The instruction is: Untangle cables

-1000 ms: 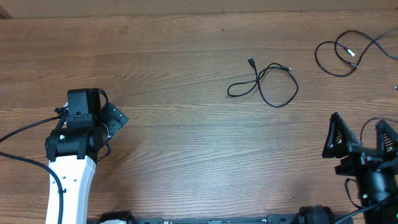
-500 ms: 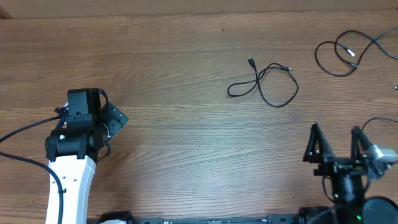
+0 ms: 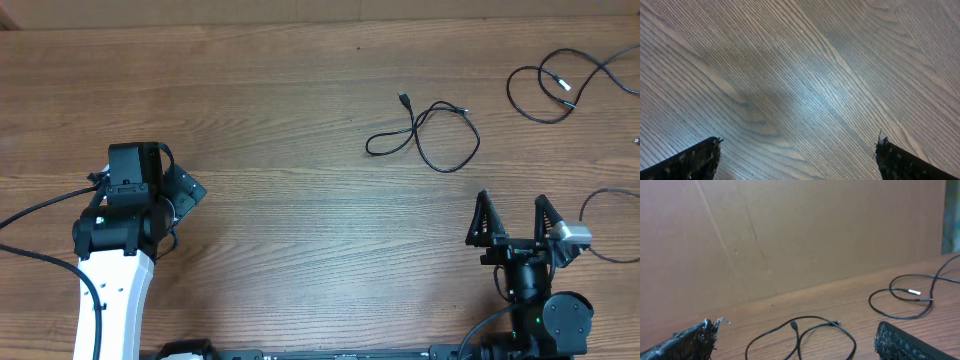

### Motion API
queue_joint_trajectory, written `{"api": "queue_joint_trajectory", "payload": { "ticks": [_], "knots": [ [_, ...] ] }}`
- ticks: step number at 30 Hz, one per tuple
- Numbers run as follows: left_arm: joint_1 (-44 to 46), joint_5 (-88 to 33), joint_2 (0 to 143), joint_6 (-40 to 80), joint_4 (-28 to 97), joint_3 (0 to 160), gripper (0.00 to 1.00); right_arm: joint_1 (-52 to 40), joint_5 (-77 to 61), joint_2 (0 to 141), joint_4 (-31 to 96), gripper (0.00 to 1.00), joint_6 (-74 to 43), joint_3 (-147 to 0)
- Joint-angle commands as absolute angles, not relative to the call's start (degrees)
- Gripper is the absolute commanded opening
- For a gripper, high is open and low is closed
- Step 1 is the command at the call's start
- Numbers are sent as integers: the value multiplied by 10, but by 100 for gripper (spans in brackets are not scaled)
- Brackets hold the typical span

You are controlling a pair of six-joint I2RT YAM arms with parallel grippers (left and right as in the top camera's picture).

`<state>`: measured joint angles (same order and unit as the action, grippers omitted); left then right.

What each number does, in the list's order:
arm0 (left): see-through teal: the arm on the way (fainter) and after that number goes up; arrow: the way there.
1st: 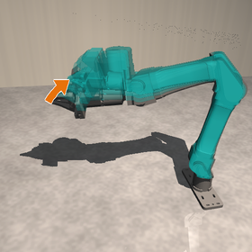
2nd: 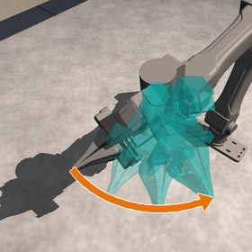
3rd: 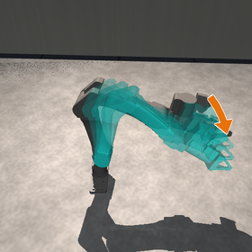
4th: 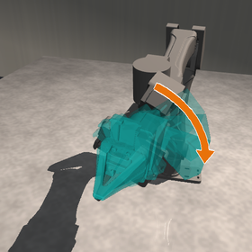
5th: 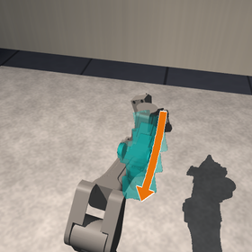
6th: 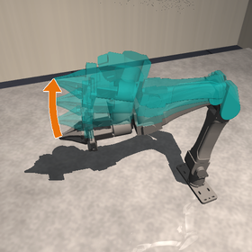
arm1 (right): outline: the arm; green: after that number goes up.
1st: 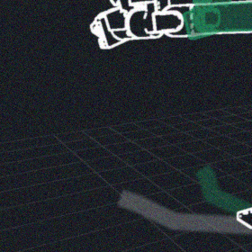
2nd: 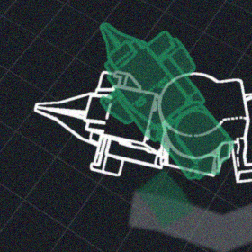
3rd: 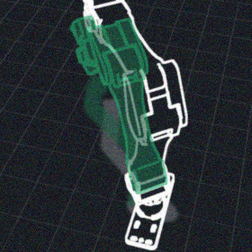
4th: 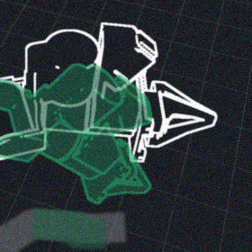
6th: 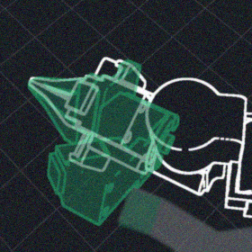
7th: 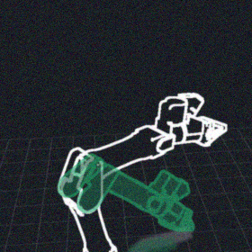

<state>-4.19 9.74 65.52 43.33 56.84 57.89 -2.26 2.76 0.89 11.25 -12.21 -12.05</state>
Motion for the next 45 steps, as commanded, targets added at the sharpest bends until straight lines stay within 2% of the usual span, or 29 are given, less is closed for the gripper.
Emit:
{"api": "queue_joint_trajectory", "payload": {
  "ticks": [1, 15, 27, 40, 45],
  "knots": [
    [-45, 109, 653, 439, 568, 583, 99, -13, 24, 2, 90, 100, -124, -97],
    [-45, 109, 653, 439, 568, 583, 100, 44, 20, 2, 76, 100, -123, -70],
    [-45, 109, 653, 439, 568, 583, 99, 46, -13, 2, -10, 100, -124, -4],
    [-45, 109, 653, 439, 568, 583, 99, 46, -14, 2, -3, 100, -123, -4],
    [-45, 109, 652, 439, 568, 583, 100, 46, -12, 2, 2, 100, -67, -4]
  ]
}}
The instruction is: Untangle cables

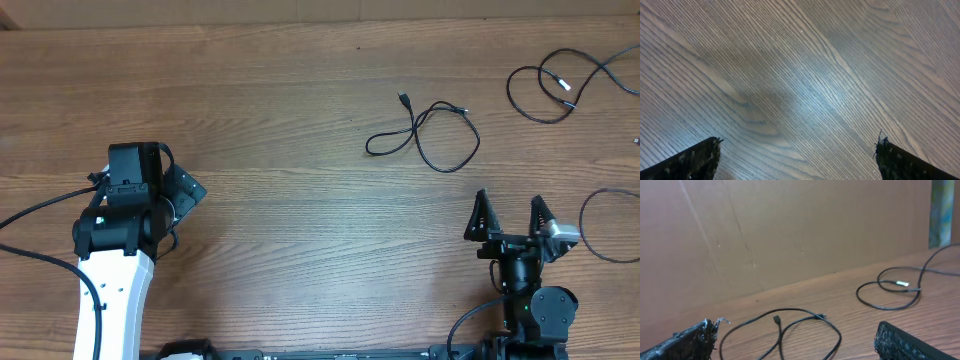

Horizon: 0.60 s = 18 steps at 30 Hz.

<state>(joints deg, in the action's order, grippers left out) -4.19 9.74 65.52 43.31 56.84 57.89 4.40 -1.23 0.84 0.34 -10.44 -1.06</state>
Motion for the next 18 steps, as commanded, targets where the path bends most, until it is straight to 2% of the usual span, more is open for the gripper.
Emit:
{"api": "queue_joint_trajectory", "payload": {
  "ticks": [1, 5, 18],
  "knots": [
    [-45, 109, 653, 439, 568, 583, 100, 46, -12, 2, 5, 100, -55, -4],
    [-45, 109, 653, 439, 568, 583, 99, 46, -13, 2, 47, 100, -49, -4],
    [-45, 109, 652, 439, 568, 583, 99, 46, -16, 2, 46, 100, -48, -4]
  ]
}}
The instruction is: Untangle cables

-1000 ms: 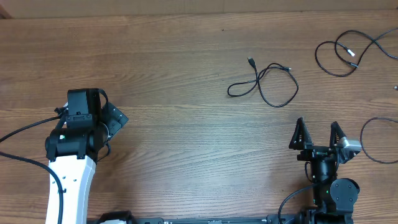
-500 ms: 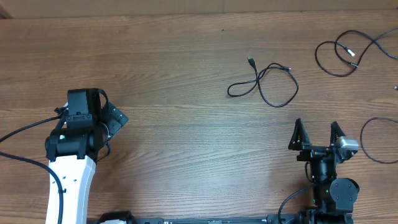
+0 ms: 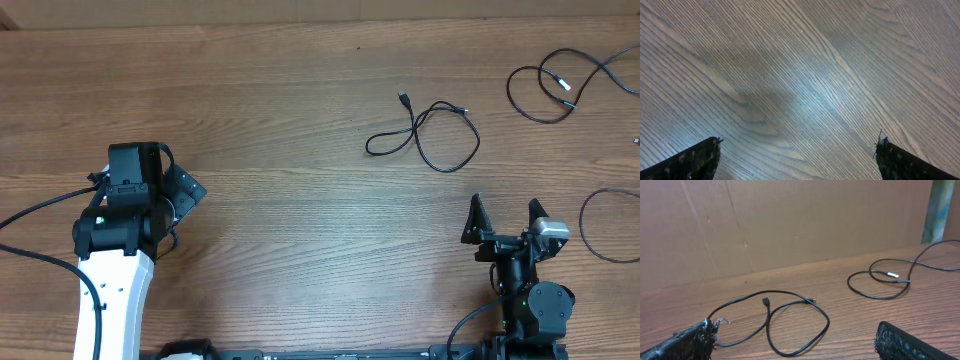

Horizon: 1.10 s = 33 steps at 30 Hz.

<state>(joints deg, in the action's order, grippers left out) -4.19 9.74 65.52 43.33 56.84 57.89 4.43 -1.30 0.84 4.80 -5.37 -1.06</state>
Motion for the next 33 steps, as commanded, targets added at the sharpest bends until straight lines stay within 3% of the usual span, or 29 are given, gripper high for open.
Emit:
{"api": "queue_joint_trajectory", "payload": {
  "ticks": [1, 16, 33],
  "knots": [
    [-45, 109, 652, 439, 568, 583, 99, 46, -16, 2, 46, 100, -48, -4],
    [-41, 109, 625, 439, 568, 583, 99, 46, -16, 2, 46, 100, -48, -4],
    [2, 109, 281, 409, 599, 583, 99, 46, -16, 2, 46, 100, -48, -4]
  ]
}}
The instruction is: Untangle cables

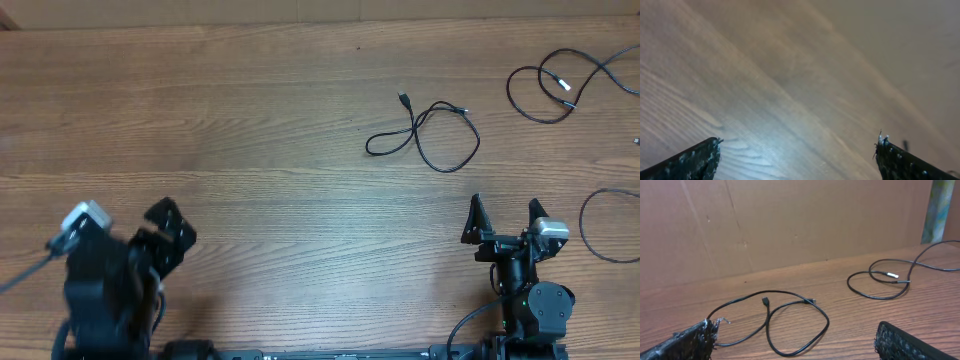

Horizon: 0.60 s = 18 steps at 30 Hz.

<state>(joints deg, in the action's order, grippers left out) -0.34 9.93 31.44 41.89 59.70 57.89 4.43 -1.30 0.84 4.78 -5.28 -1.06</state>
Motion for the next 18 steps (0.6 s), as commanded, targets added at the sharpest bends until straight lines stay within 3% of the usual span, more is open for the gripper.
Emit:
{"api": "queue_joint_trajectory", "payload": {
  "ticks": [1, 9, 18],
  "knots": [
    [2, 109, 265, 409, 604, 583, 100, 46, -16, 2, 46, 100, -48, -4],
    [26, 74, 163, 409, 636, 559, 99, 46, -16, 2, 46, 100, -48, -4],
    [37, 48, 51, 409, 533, 420, 99, 46, -16, 2, 46, 100, -48, -4]
  ]
}}
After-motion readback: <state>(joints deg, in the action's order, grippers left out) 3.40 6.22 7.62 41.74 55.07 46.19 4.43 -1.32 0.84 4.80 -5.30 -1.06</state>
